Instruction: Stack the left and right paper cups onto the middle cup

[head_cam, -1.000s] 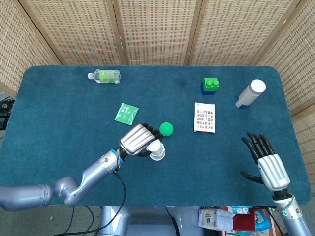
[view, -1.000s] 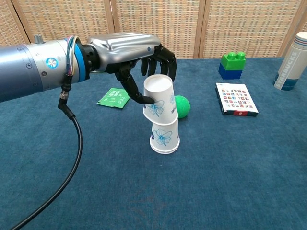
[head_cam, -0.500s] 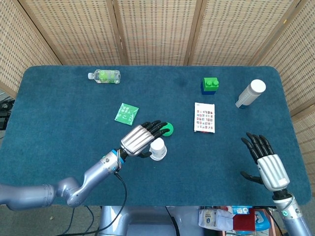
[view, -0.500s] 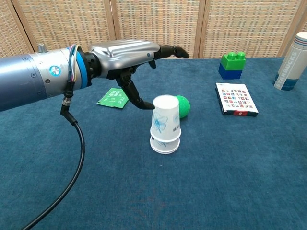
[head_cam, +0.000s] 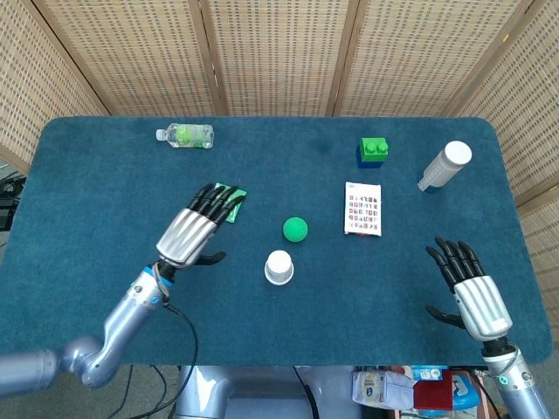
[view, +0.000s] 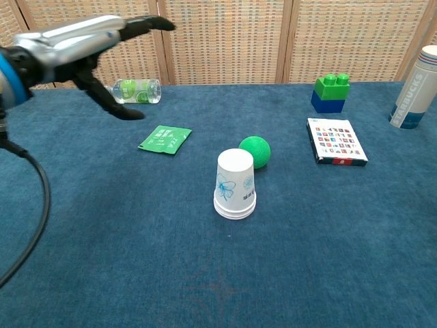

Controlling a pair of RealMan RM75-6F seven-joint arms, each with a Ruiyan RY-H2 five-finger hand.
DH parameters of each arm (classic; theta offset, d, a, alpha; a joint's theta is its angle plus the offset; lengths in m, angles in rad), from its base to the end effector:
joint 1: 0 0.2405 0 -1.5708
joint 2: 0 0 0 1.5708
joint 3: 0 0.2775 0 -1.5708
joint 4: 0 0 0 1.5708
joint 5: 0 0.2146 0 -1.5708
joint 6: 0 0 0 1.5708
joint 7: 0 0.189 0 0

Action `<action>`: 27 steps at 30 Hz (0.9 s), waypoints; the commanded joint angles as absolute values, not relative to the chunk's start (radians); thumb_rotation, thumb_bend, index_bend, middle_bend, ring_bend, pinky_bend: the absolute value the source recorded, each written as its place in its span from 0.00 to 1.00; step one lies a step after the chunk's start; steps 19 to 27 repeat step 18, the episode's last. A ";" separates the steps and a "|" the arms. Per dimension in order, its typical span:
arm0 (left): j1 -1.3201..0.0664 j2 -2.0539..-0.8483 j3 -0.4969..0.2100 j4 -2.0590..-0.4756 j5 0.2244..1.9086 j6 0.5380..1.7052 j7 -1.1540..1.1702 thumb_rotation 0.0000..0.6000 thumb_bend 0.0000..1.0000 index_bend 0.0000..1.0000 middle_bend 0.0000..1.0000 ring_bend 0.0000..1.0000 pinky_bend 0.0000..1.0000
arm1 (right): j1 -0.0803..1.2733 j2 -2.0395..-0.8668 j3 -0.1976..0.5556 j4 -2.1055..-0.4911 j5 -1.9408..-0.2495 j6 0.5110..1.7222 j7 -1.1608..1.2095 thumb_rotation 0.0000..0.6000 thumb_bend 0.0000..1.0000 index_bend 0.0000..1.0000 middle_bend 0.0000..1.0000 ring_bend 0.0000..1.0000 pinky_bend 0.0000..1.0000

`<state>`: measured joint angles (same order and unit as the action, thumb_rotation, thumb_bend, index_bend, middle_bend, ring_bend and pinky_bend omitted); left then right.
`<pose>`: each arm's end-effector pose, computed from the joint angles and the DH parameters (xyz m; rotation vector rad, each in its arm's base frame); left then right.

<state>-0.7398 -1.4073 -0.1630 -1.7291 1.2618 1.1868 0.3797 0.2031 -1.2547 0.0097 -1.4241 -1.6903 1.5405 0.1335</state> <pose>-0.0962 0.3746 0.0311 -1.8300 -0.7352 -1.1789 -0.2961 -0.2547 0.1213 1.5845 -0.8079 1.1543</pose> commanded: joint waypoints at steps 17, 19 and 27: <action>-0.188 -1.168 0.044 -1.644 1.281 1.593 0.025 1.00 0.20 0.00 0.00 0.00 0.00 | 0.163 -1.247 0.044 -1.494 -1.646 1.585 -0.014 1.00 0.00 0.00 0.00 0.00 0.00; -0.182 -1.167 0.044 -1.641 1.292 1.597 0.016 1.00 0.20 0.00 0.00 0.00 0.00 | 0.160 -1.245 0.044 -1.500 -1.645 1.586 -0.022 1.00 0.00 0.00 0.00 0.00 0.00; -0.182 -1.167 0.044 -1.641 1.292 1.597 0.016 1.00 0.20 0.00 0.00 0.00 0.00 | 0.160 -1.245 0.044 -1.500 -1.645 1.586 -0.022 1.00 0.00 0.00 0.00 0.00 0.00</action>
